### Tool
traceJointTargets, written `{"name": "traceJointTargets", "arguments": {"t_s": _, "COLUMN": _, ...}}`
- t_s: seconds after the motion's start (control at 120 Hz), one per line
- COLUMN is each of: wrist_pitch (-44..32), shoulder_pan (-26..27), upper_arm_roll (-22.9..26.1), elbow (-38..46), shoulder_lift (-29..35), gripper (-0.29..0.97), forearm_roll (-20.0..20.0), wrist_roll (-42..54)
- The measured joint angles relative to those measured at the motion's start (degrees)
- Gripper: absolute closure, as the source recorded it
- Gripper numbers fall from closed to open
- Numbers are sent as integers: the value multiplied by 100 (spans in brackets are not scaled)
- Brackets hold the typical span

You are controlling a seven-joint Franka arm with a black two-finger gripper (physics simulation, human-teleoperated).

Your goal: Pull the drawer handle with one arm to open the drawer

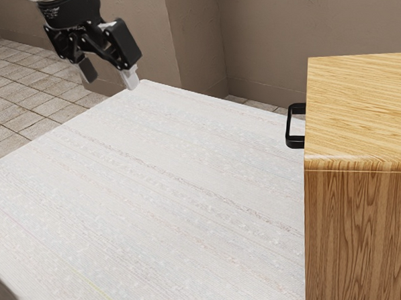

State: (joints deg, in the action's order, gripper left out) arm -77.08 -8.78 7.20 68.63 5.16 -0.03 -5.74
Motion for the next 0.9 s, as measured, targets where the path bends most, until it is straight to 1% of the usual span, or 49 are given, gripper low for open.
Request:
{"name": "traceJointTargets", "arguments": {"t_s": 0.05, "wrist_pitch": 25, "shoulder_pan": 66, "upper_arm_roll": 40, "elbow": 7, "shoulder_lift": -31, "gripper": 0, "forearm_roll": -34, "wrist_roll": -36}}
{"name": "traceJointTargets", "arguments": {"t_s": 0.183, "wrist_pitch": 94, "shoulder_pan": 28, "upper_arm_roll": 121, "elbow": 12, "shoulder_lift": -62, "gripper": 0, "forearm_roll": -41, "wrist_roll": -117}}
{"name": "traceJointTargets", "arguments": {"t_s": 0.25, "wrist_pitch": 161, "shoulder_pan": 9, "upper_arm_roll": 93, "elbow": -13, "shoulder_lift": 51, "gripper": 0, "forearm_roll": -32, "wrist_roll": -150}}
{"name": "traceJointTargets", "arguments": {"t_s": 0.325, "wrist_pitch": 202, "shoulder_pan": -4, "upper_arm_roll": 93, "elbow": -21, "shoulder_lift": 101, "gripper": 0, "forearm_roll": 70, "wrist_roll": -117}}
{"name": "traceJointTargets", "arguments": {"t_s": 0.467, "wrist_pitch": 259, "shoulder_pan": -28, "upper_arm_roll": 156, "elbow": 9, "shoulder_lift": 116, "gripper": 0, "forearm_roll": 46, "wrist_roll": -37}}
{"name": "traceJointTargets", "arguments": {"t_s": 0.525, "wrist_pitch": 265, "shoulder_pan": -45, "upper_arm_roll": 312, "elbow": 11, "shoulder_lift": 121, "gripper": 0, "forearm_roll": 75, "wrist_roll": -11}}
{"name": "traceJointTargets", "arguments": {"t_s": 0.558, "wrist_pitch": 266, "shoulder_pan": -73, "upper_arm_roll": 491, "elbow": 11, "shoulder_lift": 117, "gripper": 0, "forearm_roll": 155, "wrist_roll": 1}}
{"name": "traceJointTargets", "arguments": {"t_s": 0.658, "wrist_pitch": 235, "shoulder_pan": 48, "upper_arm_roll": 859, "elbow": 12, "shoulder_lift": 69, "gripper": 0, "forearm_roll": 299, "wrist_roll": 8}}
{"name": "traceJointTargets", "arguments": {"t_s": 0.717, "wrist_pitch": 193, "shoulder_pan": 63, "upper_arm_roll": 927, "elbow": 12, "shoulder_lift": 37, "gripper": 0, "forearm_roll": 185, "wrist_roll": -32}}
{"name": "traceJointTargets", "arguments": {"t_s": 0.9, "wrist_pitch": -180, "shoulder_pan": -41, "upper_arm_roll": 1056, "elbow": 135, "shoulder_lift": -63, "gripper": 0, "forearm_roll": -501, "wrist_roll": -147}}
